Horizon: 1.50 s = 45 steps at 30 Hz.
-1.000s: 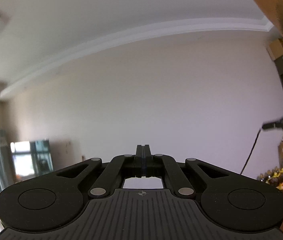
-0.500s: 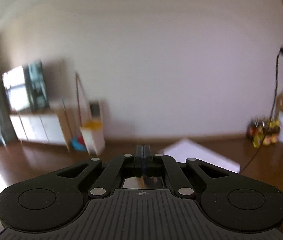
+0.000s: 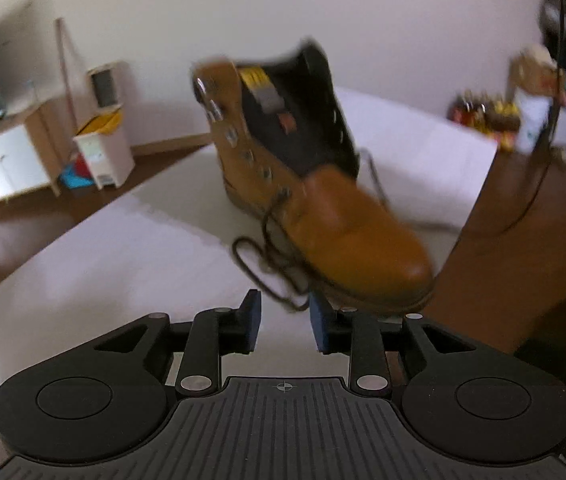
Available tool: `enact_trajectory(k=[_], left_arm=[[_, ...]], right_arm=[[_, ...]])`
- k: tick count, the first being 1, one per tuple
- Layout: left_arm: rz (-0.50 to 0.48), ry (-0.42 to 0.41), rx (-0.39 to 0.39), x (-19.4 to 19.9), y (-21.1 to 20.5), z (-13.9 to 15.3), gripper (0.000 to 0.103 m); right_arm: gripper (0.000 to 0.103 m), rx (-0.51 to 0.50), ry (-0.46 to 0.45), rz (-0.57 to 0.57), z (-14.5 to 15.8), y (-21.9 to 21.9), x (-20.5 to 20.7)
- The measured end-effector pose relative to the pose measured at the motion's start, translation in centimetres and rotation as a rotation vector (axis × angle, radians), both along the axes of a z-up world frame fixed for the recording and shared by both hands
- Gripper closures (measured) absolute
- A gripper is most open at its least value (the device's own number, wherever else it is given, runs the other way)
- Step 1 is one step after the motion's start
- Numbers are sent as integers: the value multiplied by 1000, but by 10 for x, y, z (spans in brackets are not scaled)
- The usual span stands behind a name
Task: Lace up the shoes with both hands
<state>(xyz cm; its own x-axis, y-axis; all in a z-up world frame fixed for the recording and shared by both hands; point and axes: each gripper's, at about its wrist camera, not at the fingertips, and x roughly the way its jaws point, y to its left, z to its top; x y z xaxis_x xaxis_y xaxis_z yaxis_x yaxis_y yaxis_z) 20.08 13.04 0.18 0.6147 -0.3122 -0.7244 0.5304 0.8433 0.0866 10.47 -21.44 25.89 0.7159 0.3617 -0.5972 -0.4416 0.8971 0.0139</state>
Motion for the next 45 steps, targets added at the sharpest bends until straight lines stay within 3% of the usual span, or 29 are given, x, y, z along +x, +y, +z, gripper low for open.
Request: enact_trajectory(k=[3,7,8,9,10,18,21,28,30,32,35,39,41,45], left_arm=[[-119,-33,47,-1,-12,-27,75],[-214,-39,28,9,-14,-36,75],[-226,-41,53,16,-19,-40,85],[-223,-43,62,21,-19,-42,97],[-207,-51,88,21,-17,-42,100],[-22,6,133,-28,61,-2,100],[26,70,154,-49,80,-7,100],[49,134,129,-65,86,-14,94],[55,143,118,-62,83,-19,87],[64,154,103,-60,81,-21,68],[122,156,44,-50,75,-20,59],[227,109,32,-31,67,-19,57],[256,103,35,-22,64,-22,62],[285,116,84,-7,59,-35,65]], right_arm=[[101,-30,34,-4,-13,16,9],[101,-63,56,-22,-19,30,16],[101,-67,58,-26,-19,31,17],[101,-71,60,-32,-19,33,19],[101,-75,63,-37,-19,34,20],[101,-56,77,-12,-16,43,39],[101,-39,84,14,-17,50,47],[101,-16,96,53,-22,61,53],[101,-16,101,53,-23,61,53],[101,-14,102,50,-24,58,52],[101,-16,107,37,-25,52,50],[101,-19,110,20,-25,47,49],[101,-21,109,17,-24,45,49],[101,-24,105,7,-24,41,49]])
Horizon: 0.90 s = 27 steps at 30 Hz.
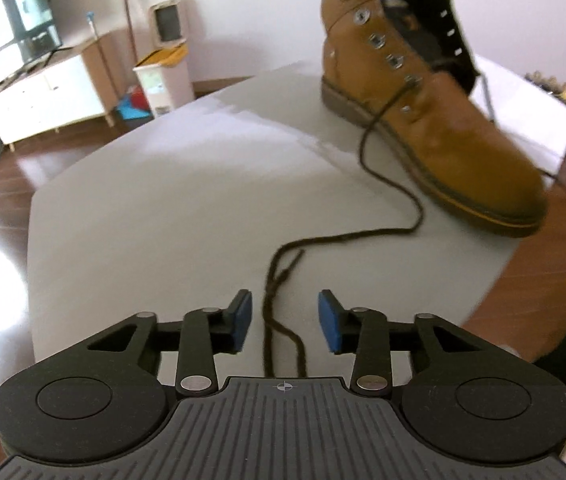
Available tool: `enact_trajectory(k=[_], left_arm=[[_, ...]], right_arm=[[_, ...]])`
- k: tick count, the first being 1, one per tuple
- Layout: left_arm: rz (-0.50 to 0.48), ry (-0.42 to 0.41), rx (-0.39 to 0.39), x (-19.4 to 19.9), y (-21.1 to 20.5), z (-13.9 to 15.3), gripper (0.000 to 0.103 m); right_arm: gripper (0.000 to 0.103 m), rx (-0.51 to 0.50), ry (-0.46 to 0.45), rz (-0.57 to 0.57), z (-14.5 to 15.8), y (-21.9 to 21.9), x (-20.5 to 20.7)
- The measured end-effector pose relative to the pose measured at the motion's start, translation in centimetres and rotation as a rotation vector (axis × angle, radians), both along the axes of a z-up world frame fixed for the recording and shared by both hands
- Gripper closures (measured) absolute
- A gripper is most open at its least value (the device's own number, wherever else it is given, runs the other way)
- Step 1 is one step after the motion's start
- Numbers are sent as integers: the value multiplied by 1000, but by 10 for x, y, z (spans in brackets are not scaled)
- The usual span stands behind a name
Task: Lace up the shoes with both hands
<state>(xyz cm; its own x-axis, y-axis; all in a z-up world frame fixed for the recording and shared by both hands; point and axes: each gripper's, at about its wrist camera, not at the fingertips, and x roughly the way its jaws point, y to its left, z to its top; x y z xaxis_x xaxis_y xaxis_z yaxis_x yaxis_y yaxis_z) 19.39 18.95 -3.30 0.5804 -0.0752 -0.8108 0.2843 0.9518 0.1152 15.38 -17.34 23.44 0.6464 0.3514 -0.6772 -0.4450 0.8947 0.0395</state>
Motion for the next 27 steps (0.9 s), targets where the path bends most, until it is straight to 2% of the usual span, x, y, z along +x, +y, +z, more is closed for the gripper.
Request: enact_trajectory(k=[1,3,4,6,9,14,15,18,20,23,25,27], left_arm=[[9,-4,4,1,1,-1,70],[20,2,8,2,3,0,93],[19,11,15,1,3,0,99],[15,26,9,-4,7,4,100],[35,0,-14,-14,14,18,100],[95,-72,-100,-35,29,68,100],[100,-104,-132,-42,33,89,100],[101,-155,-147,-50,35,120,100],[97,-202,-139,-59,35,151,100],[90,-232,-135,-65,35,175,100],[104,-275,-138,-77,38,203,100],[121,-310,-128,-86,39,218,100]], right_arm=[[101,-1,0,-3,0,-1,0],[101,-1,2,-7,-2,-3,-1],[101,2,5,-11,-2,-5,-1],[101,6,6,-13,-2,-7,-2],[101,16,6,-11,-1,-10,-3],[101,47,0,6,0,-13,-5],[101,55,-3,11,1,-14,-6],[101,80,-22,27,6,-15,-10],[101,101,-40,38,12,-17,-15],[101,123,-62,45,18,-20,-21],[101,141,-78,48,24,-24,-27],[101,152,-92,48,28,-26,-31]])
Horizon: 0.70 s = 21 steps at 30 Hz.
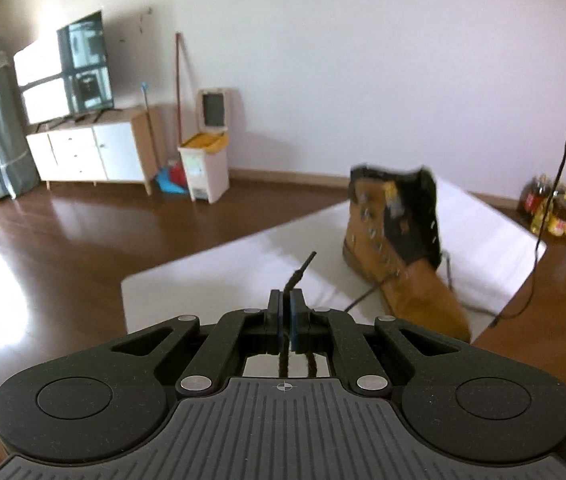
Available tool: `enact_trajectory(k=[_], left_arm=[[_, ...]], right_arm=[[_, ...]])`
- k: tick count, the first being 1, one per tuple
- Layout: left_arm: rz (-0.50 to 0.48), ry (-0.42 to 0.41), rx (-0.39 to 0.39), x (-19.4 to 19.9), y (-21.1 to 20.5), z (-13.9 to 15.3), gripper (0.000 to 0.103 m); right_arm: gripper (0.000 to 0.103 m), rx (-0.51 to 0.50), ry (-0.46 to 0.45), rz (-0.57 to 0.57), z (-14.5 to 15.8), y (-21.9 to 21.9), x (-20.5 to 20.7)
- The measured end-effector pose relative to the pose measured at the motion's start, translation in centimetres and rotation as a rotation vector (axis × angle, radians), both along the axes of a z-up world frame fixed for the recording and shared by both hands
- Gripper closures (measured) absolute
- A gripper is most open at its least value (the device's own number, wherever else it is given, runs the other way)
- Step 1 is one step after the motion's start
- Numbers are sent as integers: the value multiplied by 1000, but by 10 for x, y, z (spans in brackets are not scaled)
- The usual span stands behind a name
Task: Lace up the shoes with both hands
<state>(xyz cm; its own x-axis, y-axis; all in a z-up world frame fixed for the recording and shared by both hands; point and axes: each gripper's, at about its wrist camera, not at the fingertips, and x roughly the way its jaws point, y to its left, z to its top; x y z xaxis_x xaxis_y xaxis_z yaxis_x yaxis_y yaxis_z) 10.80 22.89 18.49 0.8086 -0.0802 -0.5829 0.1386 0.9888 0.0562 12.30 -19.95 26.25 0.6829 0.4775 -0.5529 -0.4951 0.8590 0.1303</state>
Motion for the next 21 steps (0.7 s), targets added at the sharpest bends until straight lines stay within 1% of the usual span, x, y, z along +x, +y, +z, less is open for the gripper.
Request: enact_trajectory(k=[2,4,5,6,7,9,11,16,17,20,21], left_arm=[[19,-28,-1,-8,3,14,100],[68,-91,-19,-22,9,38,100],[75,-99,-18,-22,10,41,100],[101,-136,-14,-28,12,53,100],[115,-154,-17,-30,13,60,100],[134,-188,-7,-31,12,75,100],[132,-206,-4,-31,11,81,100],[15,-295,13,-22,-25,118,100],[-12,-325,16,-20,-34,129,100],[-63,-397,20,-18,-52,151,100],[-85,-435,20,-19,-61,164,100]], right_arm=[[101,16,-15,5,5,-4,-4],[101,30,-32,7,10,-7,-7],[101,35,-39,8,12,-8,-9],[101,43,-46,8,15,-10,-9],[101,53,-55,11,17,-11,-10],[101,64,-66,15,21,-13,-12],[101,73,-78,23,25,-14,-12],[101,66,-124,38,42,-22,-18],[101,65,-135,39,46,-22,-21],[101,64,-198,30,65,-28,-34],[101,66,-220,26,71,-29,-39]])
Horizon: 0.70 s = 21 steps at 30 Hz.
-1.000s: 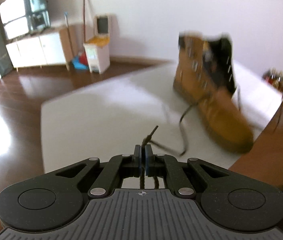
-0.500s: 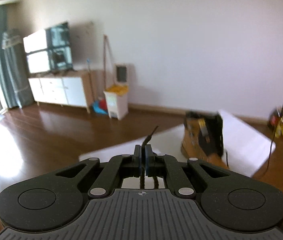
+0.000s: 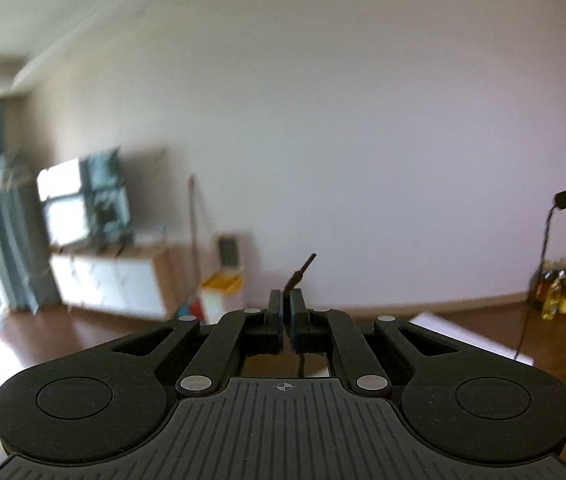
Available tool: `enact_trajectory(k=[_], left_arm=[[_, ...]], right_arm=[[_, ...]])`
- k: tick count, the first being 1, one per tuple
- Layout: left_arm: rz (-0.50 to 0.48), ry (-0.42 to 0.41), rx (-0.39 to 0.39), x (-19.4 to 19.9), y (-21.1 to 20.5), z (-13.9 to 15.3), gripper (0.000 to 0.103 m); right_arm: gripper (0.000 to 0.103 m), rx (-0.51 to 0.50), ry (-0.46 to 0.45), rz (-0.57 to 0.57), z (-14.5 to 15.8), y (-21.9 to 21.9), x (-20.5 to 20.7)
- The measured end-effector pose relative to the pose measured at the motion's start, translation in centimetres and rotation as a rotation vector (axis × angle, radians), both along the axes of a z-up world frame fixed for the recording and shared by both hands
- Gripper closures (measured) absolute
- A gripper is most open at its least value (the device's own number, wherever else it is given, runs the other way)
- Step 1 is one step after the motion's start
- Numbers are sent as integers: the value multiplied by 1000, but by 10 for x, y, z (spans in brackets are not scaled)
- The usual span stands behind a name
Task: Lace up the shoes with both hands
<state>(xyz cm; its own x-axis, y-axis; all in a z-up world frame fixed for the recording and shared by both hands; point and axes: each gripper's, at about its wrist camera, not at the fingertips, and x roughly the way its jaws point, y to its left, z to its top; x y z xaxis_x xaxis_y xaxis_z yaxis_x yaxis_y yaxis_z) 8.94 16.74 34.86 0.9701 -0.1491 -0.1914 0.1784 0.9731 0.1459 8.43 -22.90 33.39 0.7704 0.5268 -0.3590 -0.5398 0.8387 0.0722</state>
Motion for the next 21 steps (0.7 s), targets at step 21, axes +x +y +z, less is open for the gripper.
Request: enact_trajectory(k=[21], left_arm=[[-86,-330,19,-43,-69,77,101]], right_arm=[[101,11,-356,-10,90,-22,-83]])
